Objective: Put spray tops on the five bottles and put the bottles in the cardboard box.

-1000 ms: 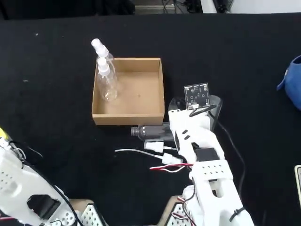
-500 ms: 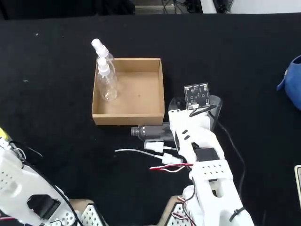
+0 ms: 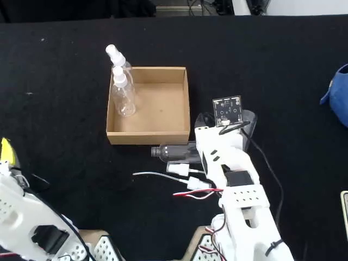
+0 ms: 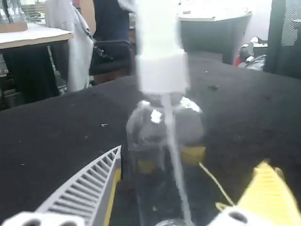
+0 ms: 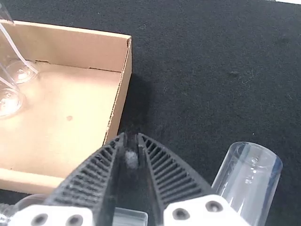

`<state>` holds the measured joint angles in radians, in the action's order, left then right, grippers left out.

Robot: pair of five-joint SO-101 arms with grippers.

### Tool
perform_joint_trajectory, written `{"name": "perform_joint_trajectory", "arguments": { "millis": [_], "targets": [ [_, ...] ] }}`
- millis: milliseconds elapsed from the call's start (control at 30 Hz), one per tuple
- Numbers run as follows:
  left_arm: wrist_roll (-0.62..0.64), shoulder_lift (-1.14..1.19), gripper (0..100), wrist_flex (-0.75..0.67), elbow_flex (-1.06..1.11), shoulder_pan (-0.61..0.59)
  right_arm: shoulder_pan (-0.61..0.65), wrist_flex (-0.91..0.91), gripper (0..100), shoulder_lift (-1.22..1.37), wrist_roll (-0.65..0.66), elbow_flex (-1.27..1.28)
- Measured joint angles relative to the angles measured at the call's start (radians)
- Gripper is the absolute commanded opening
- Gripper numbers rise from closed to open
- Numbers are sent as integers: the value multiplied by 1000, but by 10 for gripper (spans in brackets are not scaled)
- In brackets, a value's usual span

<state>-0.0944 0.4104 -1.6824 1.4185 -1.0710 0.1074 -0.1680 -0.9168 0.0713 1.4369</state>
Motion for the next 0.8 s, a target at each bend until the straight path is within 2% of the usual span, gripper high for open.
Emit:
{"name": "perform_joint_trajectory", "arguments": {
  "millis": [800],
  "targets": [
    [0,0,325,-20,-57,-21,0,0,11,0,0,0]
  ]
}}
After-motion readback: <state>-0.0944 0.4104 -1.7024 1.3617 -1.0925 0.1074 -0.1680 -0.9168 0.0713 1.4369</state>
